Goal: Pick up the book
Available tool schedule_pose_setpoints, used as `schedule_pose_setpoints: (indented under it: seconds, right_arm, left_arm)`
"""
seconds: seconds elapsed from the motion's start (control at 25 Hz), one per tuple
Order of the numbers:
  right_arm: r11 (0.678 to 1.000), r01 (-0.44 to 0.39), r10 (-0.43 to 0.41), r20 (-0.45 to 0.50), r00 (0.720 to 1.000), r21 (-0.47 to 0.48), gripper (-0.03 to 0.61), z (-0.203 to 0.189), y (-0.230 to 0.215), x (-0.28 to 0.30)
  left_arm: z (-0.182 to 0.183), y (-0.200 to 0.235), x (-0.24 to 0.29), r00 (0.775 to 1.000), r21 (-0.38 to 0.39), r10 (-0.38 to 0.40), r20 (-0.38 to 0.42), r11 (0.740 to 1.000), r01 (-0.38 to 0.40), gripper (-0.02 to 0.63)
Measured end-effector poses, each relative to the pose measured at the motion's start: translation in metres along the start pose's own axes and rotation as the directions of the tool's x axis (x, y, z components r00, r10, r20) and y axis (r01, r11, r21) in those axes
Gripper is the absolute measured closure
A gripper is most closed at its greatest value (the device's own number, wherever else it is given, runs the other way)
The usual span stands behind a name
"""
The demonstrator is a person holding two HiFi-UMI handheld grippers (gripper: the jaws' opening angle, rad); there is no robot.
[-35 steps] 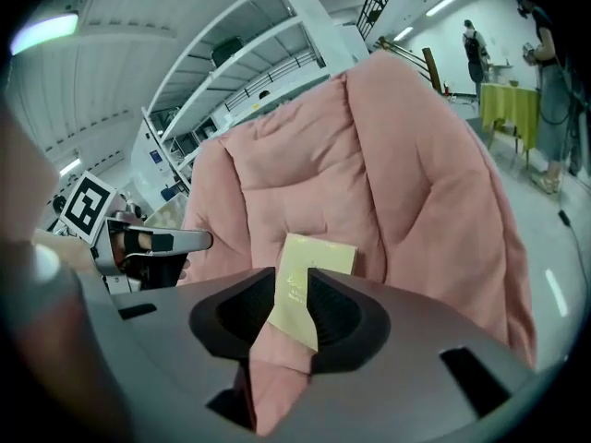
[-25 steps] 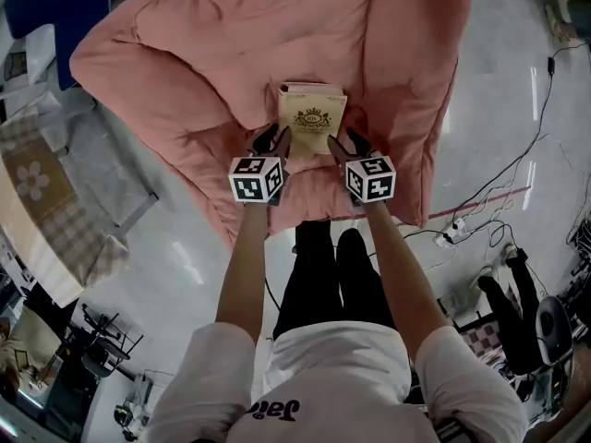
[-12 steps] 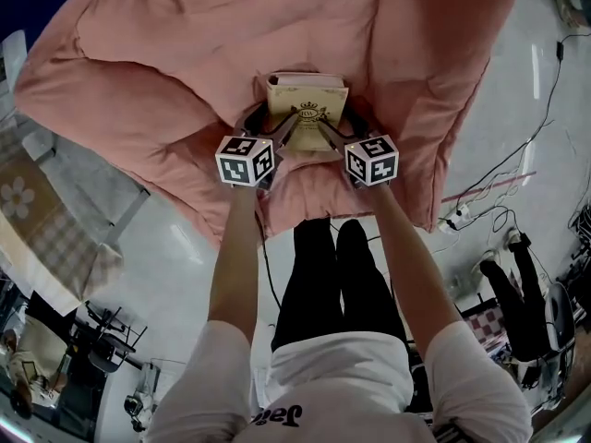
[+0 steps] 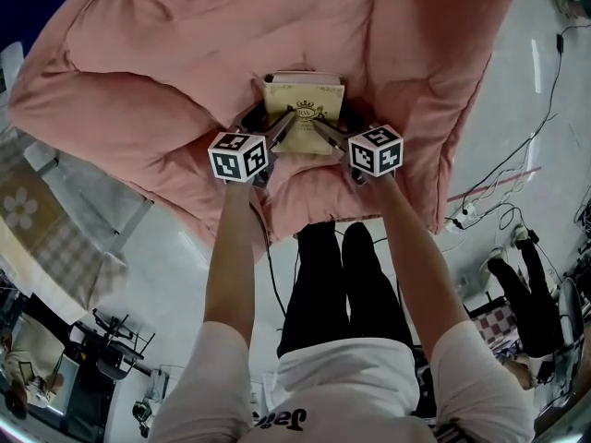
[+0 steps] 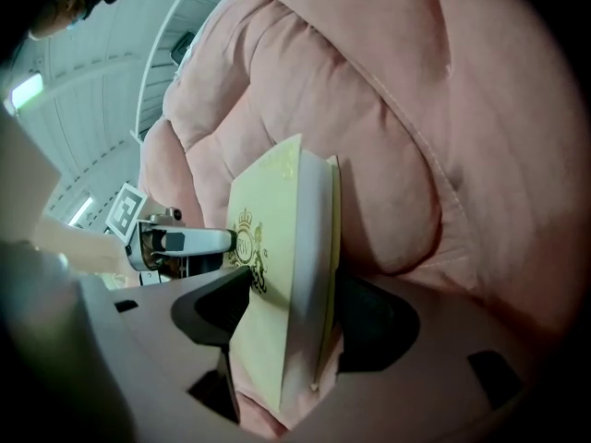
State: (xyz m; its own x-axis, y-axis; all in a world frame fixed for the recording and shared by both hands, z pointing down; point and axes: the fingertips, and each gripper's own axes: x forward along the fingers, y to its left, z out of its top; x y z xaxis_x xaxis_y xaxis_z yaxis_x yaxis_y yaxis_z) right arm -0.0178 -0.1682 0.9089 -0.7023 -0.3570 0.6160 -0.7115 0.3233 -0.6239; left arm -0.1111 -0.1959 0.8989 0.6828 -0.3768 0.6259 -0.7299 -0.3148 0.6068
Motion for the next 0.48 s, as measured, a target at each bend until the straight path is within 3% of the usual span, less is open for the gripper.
schedule_pose_setpoints:
  seconds: [0.32,0.48]
  right_arm:
    - [1.0,0.021,-0.022,0.031,0.999,0.01,0.296,0.011,0.021,-0.02]
    - [0.999,0.017,-0.015,0.053,0.998,-0.032,0.297,0.026,0.045,-0.047]
  left_arm:
    - [0.011,-0.016,-0.022,0.999,-0.006,0.012,0.039,1.0,-0.012,0.318]
    - [0.024,-0.041,-0.048,0.996,-0.007,0.011,0.086,1.0,-0.01,0.318]
